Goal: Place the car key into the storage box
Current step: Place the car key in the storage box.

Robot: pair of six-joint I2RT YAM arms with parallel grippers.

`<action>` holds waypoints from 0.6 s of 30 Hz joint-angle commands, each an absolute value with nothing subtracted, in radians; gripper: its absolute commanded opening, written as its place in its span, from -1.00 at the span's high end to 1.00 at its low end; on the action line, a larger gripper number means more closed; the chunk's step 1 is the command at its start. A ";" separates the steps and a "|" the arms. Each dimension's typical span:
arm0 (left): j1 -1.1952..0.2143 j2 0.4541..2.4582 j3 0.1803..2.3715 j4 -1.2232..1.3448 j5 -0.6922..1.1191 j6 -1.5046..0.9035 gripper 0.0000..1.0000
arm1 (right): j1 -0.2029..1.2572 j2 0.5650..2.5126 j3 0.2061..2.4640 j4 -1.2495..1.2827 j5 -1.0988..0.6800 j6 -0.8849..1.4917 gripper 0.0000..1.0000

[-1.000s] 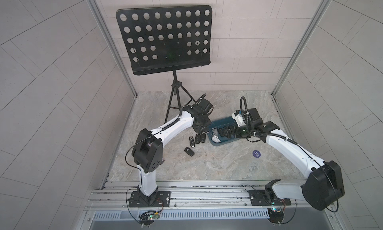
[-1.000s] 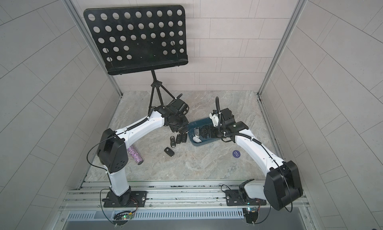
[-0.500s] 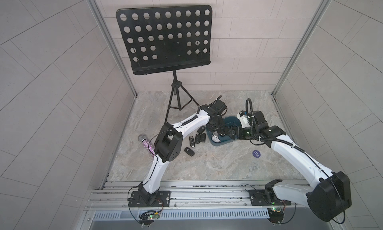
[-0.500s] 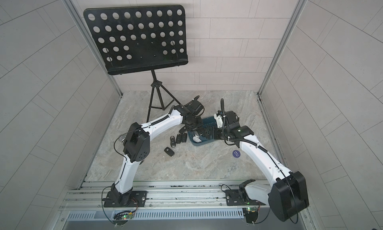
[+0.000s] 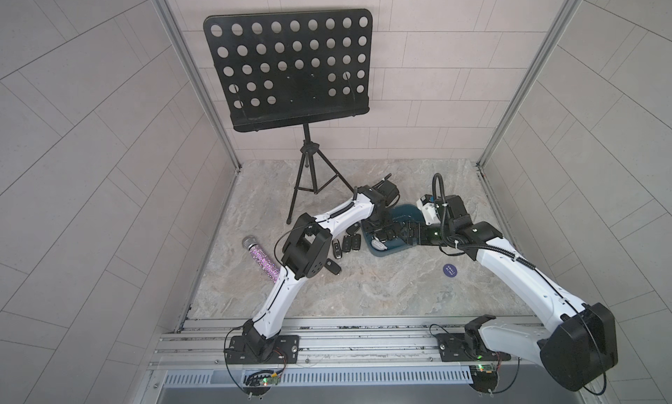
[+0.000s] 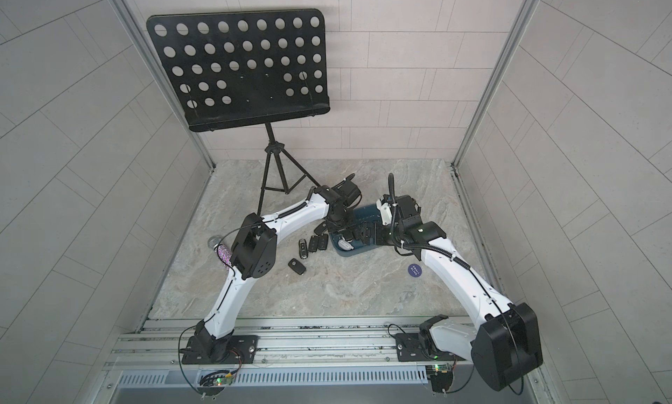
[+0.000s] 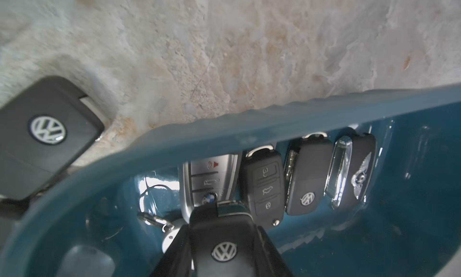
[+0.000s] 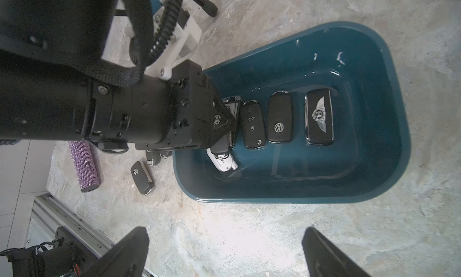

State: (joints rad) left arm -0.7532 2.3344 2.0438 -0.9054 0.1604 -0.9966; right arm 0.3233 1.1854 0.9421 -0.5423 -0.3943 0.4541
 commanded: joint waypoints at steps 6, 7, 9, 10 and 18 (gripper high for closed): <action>-0.756 2.371 2.074 -0.949 0.128 -0.993 0.22 | 0.316 1.177 0.941 -0.542 -0.383 0.466 -0.99; -0.758 2.374 2.075 -0.948 0.129 -0.993 0.22 | 0.317 1.176 0.943 -0.543 -0.380 0.465 -0.99; -0.755 2.378 2.077 -0.947 0.131 -0.993 0.20 | 0.316 1.175 0.943 -0.544 -0.380 0.465 -0.99; -0.755 2.377 2.079 -0.948 0.131 -0.992 0.18 | 0.316 1.174 0.943 -0.544 -0.380 0.465 -0.99; -0.756 2.348 2.091 -0.942 0.129 -0.974 -0.14 | 0.315 1.159 0.948 -0.553 -0.336 0.471 -0.99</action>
State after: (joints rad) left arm -0.7532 2.3631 2.0617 -0.9180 0.1513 -0.9867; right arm 0.3195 1.1851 0.9421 -0.5453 -0.3695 0.4553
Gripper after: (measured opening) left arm 0.565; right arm 0.995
